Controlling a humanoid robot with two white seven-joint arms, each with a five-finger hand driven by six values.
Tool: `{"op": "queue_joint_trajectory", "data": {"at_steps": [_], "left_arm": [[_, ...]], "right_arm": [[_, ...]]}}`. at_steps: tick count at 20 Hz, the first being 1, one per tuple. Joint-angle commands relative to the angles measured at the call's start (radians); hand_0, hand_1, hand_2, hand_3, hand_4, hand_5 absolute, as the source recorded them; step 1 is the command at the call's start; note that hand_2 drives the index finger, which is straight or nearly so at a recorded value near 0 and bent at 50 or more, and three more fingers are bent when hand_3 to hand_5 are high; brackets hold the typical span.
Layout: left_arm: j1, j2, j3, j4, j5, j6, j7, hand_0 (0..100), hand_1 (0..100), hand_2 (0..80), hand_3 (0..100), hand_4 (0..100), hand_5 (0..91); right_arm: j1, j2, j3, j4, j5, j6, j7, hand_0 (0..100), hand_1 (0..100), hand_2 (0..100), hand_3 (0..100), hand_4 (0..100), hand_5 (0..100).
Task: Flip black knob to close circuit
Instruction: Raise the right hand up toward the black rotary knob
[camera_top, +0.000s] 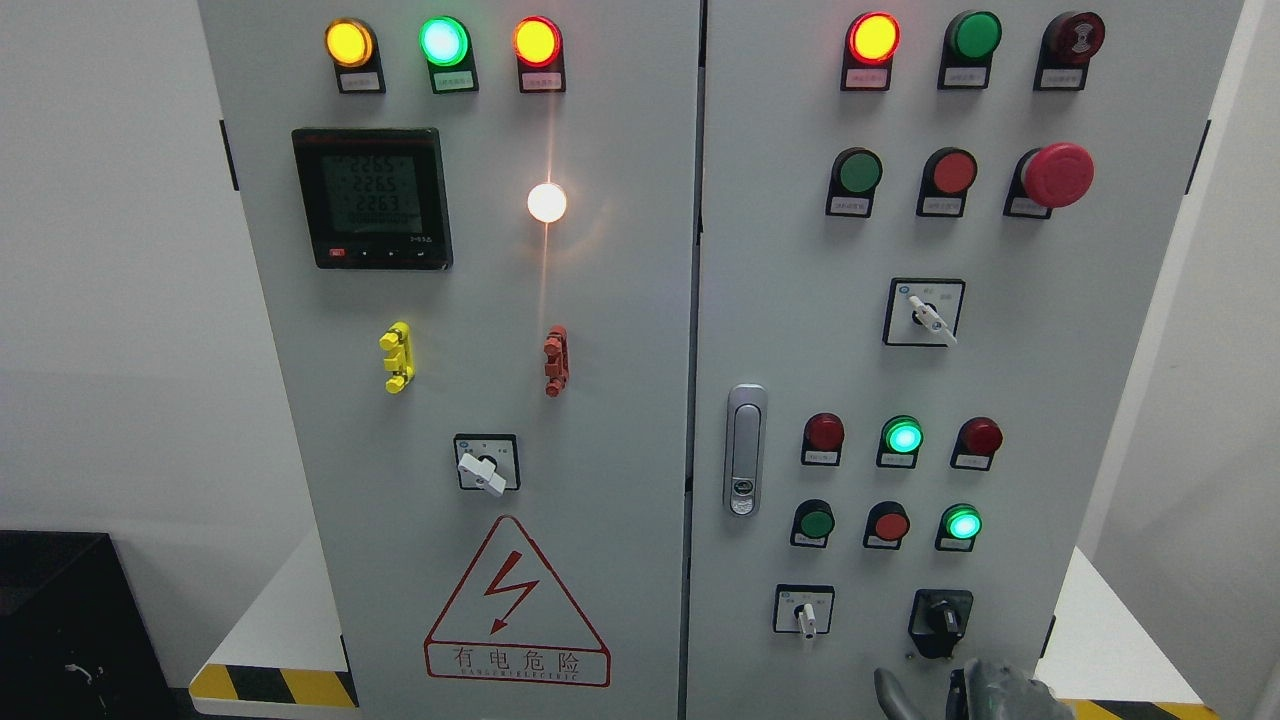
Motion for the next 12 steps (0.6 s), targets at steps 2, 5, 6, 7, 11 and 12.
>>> {"op": "queue_joint_trajectory", "data": {"at_steps": [2,5,6,7,11,12], "left_arm": [[0.023,0.0,0.0,-0.029,0.0,0.0,-0.001,12,56,0.0,0,0,0.0],[0.023,0.0,0.0,-0.029,0.0,0.0,-0.001,12,56,0.0,0,0,0.0],[0.023,0.0,0.0,-0.029,0.0,0.0,-0.001,12,56,0.0,0,0,0.0],[0.023,0.0,0.0,-0.029,0.0,0.0,-0.001,12,56,0.0,0,0,0.0],[0.021,0.0,0.0,-0.029,0.0,0.0,-0.001,12,56,0.0,0,0,0.0],[0.023,0.0,0.0,-0.029,0.0,0.0,-0.001,12,56,0.0,0,0,0.0]], "right_arm": [[-0.009,-0.001,-0.024,0.0,0.003,0.003,0.002,0,0,94,100,100,100],[-0.023,-0.001,-0.024,0.002,0.003,0.003,0.002,0,0,94,100,100,100],[-0.029,-0.001,-0.024,0.003,0.003,0.003,0.002,0,0,94,100,100,100],[-0.033,-0.001,-0.024,0.005,0.003,0.003,0.002,0,0,94,100,100,100],[-0.037,-0.003,-0.034,0.012,0.015,0.001,0.002,0,0,94,100,100,100],[-0.037,-0.003,-0.037,0.011,0.015,0.001,0.002,0,0,94,100,100,100]]}}
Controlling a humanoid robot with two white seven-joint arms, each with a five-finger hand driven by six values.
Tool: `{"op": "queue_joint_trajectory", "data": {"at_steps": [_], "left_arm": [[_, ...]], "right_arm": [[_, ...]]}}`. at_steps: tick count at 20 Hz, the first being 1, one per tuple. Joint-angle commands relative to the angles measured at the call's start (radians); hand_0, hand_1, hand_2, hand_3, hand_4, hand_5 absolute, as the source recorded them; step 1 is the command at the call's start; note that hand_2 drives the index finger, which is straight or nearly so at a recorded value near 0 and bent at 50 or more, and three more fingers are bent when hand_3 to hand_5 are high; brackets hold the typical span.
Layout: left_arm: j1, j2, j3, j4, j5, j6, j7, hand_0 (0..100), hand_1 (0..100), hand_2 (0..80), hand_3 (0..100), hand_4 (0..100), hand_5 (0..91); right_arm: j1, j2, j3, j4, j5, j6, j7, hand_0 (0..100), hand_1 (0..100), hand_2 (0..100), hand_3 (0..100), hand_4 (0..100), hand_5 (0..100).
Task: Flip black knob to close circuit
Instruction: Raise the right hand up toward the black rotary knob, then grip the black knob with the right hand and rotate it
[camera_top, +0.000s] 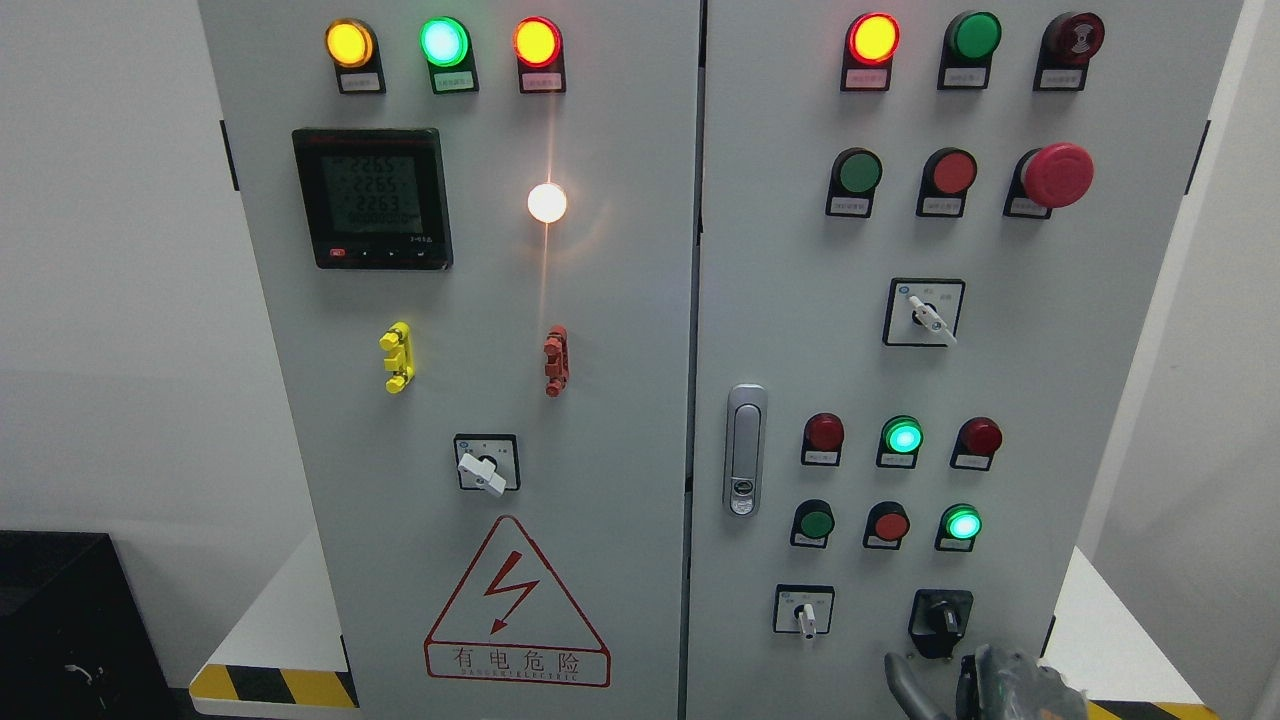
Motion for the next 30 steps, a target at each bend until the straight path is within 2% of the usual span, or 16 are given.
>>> {"op": "queue_joint_trajectory", "data": {"at_steps": [1,30], "left_arm": [[0.023,0.0,0.0,-0.029,0.0,0.0,-0.001,12,56,0.0,0,0,0.0],[0.023,0.0,0.0,-0.029,0.0,0.0,-0.001,12,56,0.0,0,0,0.0]], "right_arm": [[-0.011,-0.001,-0.02,0.007,0.008,-0.001,0.0,0,0,94,100,100,100],[-0.037,-0.009,-0.067,0.037,0.007,-0.004,-0.004,0,2,92,100,100,100]]}}
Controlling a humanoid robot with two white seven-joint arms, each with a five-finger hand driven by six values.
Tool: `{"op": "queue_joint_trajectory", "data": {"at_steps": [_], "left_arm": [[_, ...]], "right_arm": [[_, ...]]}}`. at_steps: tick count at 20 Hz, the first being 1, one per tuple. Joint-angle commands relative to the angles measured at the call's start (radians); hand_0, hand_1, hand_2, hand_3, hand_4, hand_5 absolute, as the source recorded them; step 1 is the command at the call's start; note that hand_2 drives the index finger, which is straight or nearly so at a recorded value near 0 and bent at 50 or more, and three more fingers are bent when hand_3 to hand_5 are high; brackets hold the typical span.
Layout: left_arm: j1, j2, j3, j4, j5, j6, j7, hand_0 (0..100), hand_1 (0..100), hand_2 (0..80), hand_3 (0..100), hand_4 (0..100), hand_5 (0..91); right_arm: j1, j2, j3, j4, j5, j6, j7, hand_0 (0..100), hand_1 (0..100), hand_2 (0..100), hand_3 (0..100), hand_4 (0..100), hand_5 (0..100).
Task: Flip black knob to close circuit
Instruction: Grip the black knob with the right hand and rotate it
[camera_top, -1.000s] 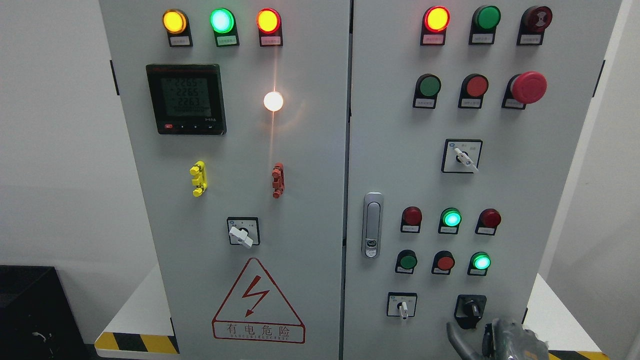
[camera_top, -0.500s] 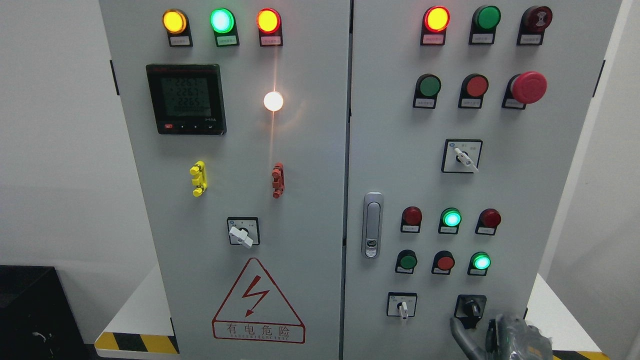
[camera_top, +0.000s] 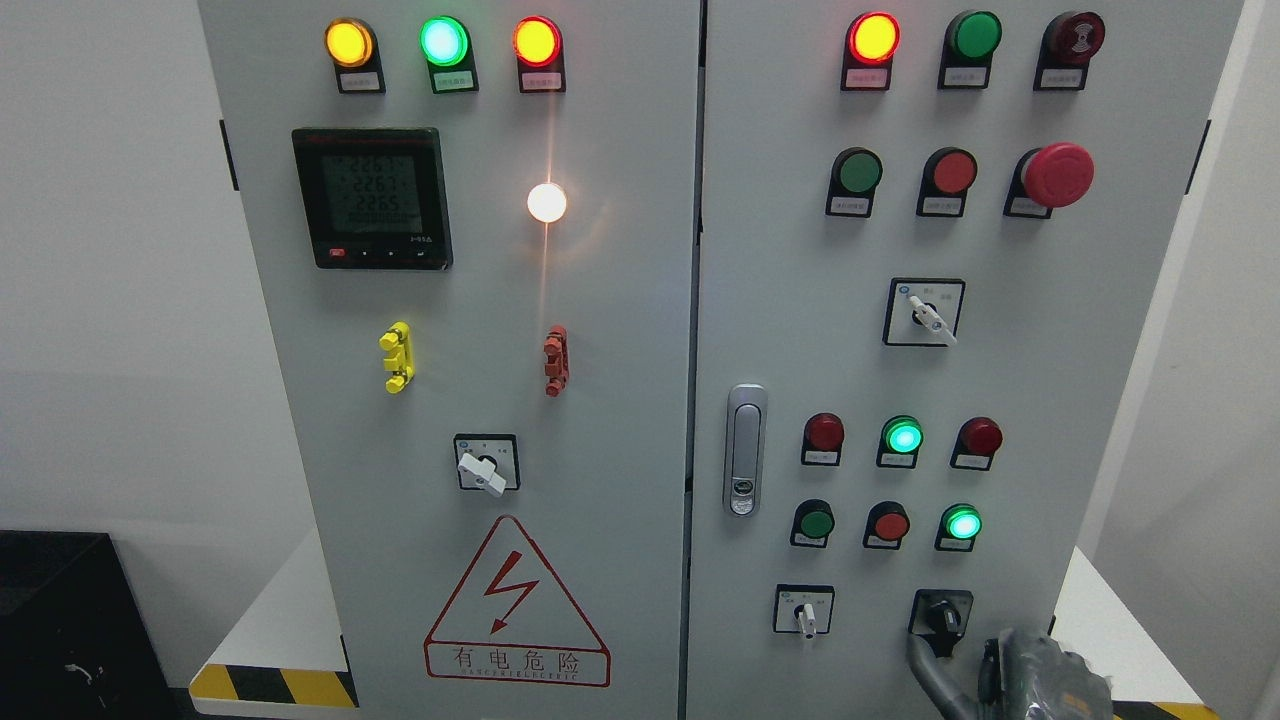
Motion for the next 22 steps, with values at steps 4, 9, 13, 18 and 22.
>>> {"op": "queue_joint_trajectory", "data": {"at_steps": [4,9,13,18,22], "left_arm": [[0.023,0.0,0.0,-0.029,0.0,0.0,-0.001,12,56,0.0,0,0,0.0],[0.023,0.0,0.0,-0.029,0.0,0.0,-0.001,12,56,0.0,0,0,0.0],[0.023,0.0,0.0,-0.029,0.0,0.0,-0.001,12,56,0.0,0,0,0.0],[0.023,0.0,0.0,-0.029,0.0,0.0,-0.001,12,56,0.0,0,0,0.0],[0.023,0.0,0.0,-0.029,0.0,0.0,-0.001,12,56,0.0,0,0,0.0]], "right_arm": [[-0.002,-0.003,-0.024,0.005,-0.001,0.001,-0.001,0,2,92,100,100,100],[-0.002,-0.005,-0.032,0.006,-0.003,0.0,0.001,0,2,92,100,100,100],[-0.002,-0.015,-0.032,0.006,-0.006,0.0,0.001,0,2,92,100,100,100],[-0.006,-0.015,-0.052,0.008,-0.011,0.0,0.003,0,2,92,100,100,100],[-0.008,-0.017,-0.061,0.006,-0.014,-0.002,0.003,0,2,92,100,100,100]]}}
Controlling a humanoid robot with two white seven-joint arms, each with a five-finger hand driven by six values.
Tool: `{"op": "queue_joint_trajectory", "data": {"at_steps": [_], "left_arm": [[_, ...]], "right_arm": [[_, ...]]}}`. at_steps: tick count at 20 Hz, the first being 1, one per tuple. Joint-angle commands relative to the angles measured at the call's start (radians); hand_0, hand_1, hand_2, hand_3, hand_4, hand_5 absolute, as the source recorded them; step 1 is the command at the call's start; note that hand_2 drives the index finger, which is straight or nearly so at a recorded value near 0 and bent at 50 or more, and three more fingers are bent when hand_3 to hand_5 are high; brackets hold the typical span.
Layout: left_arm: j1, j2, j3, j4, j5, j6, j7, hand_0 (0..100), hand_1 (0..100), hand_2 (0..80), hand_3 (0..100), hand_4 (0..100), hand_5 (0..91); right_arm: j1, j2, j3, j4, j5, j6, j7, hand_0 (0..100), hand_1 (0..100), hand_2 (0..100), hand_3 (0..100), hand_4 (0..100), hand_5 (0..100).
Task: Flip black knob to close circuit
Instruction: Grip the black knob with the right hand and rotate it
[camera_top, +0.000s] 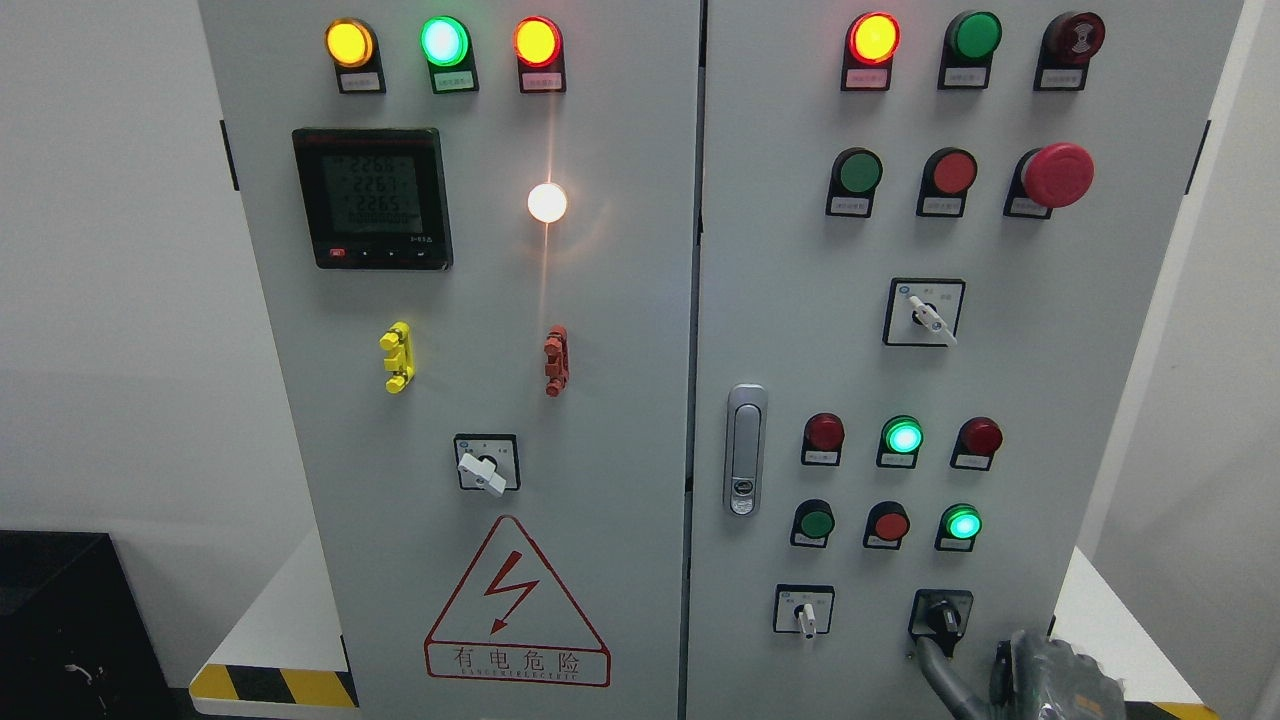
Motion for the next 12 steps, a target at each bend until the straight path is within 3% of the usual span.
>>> {"op": "queue_joint_trajectory", "data": {"at_steps": [1,12], "left_arm": [[0.023,0.0,0.0,-0.029,0.0,0.0,-0.001,12,56,0.0,0,0,0.0],[0.023,0.0,0.0,-0.029,0.0,0.0,-0.001,12,56,0.0,0,0,0.0]], "right_arm": [[-0.002,-0.01,-0.047,0.0,-0.005,0.0,0.002,0,2,92,100,100,100],[-0.002,-0.019,-0.049,-0.001,-0.011,0.003,0.003,0,3,92,100,100,100]]}}
